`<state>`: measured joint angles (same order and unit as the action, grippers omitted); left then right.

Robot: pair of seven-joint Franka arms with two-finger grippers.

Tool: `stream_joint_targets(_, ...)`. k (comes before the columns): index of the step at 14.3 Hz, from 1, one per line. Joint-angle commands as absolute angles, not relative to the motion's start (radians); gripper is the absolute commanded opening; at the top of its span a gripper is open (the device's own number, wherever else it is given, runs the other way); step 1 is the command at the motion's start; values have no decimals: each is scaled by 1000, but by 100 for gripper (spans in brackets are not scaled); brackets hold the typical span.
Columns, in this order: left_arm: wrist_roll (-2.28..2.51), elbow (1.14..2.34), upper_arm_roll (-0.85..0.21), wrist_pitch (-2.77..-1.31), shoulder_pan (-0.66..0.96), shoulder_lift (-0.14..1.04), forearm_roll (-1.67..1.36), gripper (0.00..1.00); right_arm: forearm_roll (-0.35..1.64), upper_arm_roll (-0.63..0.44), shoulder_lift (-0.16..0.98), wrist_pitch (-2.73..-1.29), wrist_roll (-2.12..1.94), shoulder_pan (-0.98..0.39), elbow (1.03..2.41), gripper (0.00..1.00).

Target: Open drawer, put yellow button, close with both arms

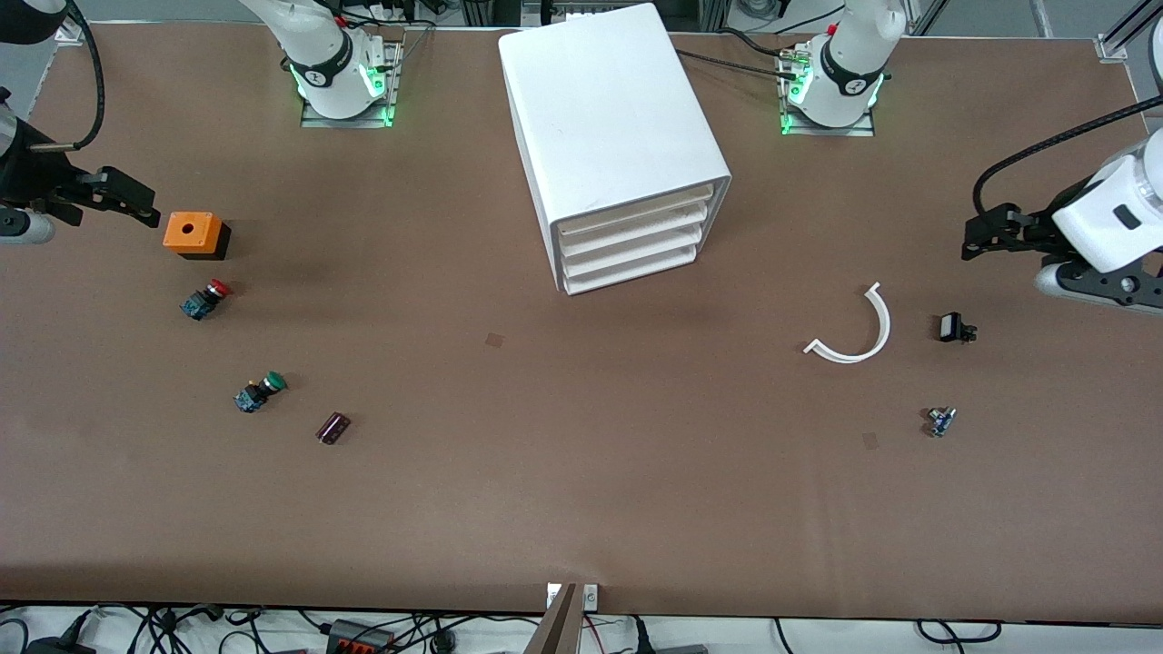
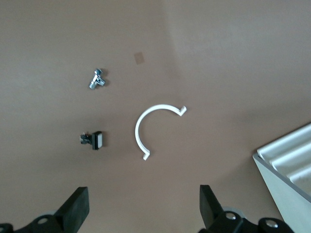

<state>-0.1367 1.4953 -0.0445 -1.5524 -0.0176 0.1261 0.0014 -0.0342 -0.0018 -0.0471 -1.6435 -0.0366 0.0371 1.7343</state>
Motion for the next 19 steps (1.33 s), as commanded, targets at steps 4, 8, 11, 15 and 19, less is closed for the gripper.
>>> stream_joint_targets(4,-52,1736,-21,-1738,12,-48,5,100,-32,2,-66,-1663,-40,41,1756,100)
stream_joint_targets(8,-129,1697,-35,-1660,6,-40,11,100,-34,0,-64,-1657,-40,43,1756,100)
stream_joint_targets(11,-129,1692,-37,-1657,8,-38,12,100,-34,0,-66,-1658,-40,43,1755,100)
stream_joint_targets(15,-129,1692,-37,-1654,6,-38,12,100,-34,2,-66,-1666,-40,40,1753,100)
stream_joint_targets(19,-129,1689,-37,-1654,11,-38,12,100,-31,2,-64,-1670,-40,38,1747,100)
